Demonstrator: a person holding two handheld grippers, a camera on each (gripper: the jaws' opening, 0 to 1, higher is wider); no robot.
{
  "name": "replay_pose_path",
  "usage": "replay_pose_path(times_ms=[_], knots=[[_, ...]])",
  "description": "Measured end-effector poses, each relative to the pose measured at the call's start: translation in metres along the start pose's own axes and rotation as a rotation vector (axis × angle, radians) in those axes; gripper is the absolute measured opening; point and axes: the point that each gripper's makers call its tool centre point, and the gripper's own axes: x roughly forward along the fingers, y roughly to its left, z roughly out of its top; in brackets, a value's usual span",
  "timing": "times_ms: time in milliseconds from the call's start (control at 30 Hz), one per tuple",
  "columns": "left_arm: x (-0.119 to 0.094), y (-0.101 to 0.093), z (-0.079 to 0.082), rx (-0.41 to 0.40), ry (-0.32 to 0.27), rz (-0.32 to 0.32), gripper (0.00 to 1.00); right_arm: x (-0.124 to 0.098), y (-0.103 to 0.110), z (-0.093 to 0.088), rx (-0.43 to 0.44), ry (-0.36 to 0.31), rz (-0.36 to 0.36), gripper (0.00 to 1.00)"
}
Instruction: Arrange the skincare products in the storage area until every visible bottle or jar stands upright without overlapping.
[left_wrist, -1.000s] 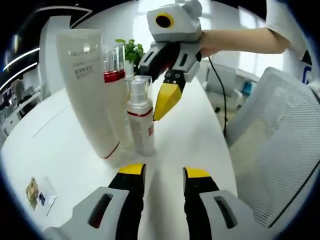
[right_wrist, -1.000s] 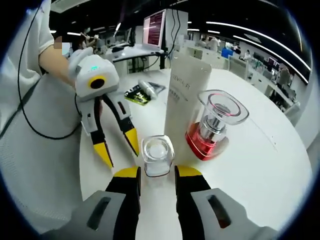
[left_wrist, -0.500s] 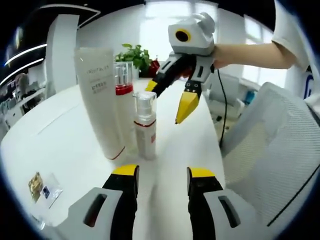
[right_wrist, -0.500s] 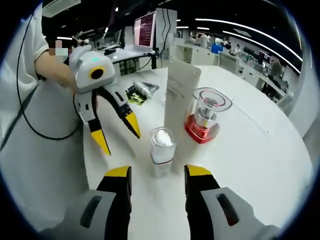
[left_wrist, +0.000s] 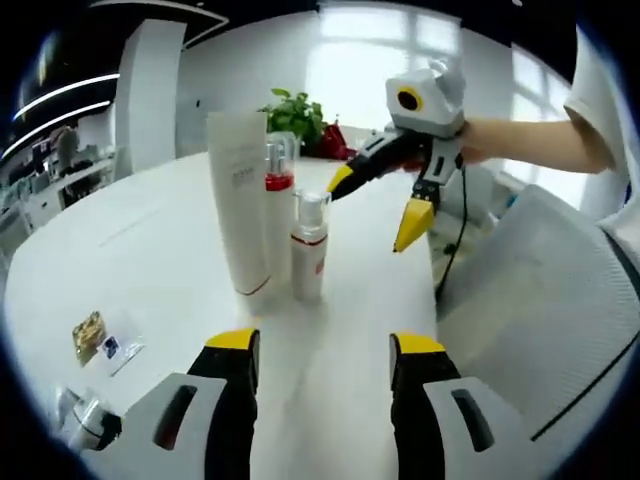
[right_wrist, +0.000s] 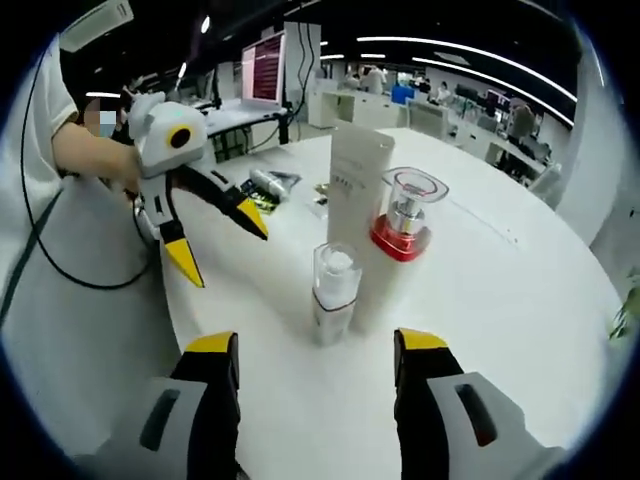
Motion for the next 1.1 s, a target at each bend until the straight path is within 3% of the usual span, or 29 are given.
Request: replay_pose_path(times_ms=[267, 433, 667, 1100], knots=[[-0.036, 0.006, 0.011, -0.083, -0.063, 0.069, 0.57, -0.004, 0.015, 0.01, 0.11, -0.075, -0.04, 0.75], [-0.061, 0.011, 0.006, -0.164, -0.099, 0.137, 0.63, -0.004, 0.029, 0.006, 0.128, -0.057, -0.049, 0.8], [-0.095, 0.015, 0.003, -0.208, -0.112, 0.207, 0.75, -0.006, 0.037, 0.005, 0.168, -0.059, -0.063, 0.86], [-0.151, 0.023, -0.001, -0.29, -0.151, 0.313, 0.93, -0.017, 0.039, 0.008, 0.222, -0.088, -0.117, 0.88]])
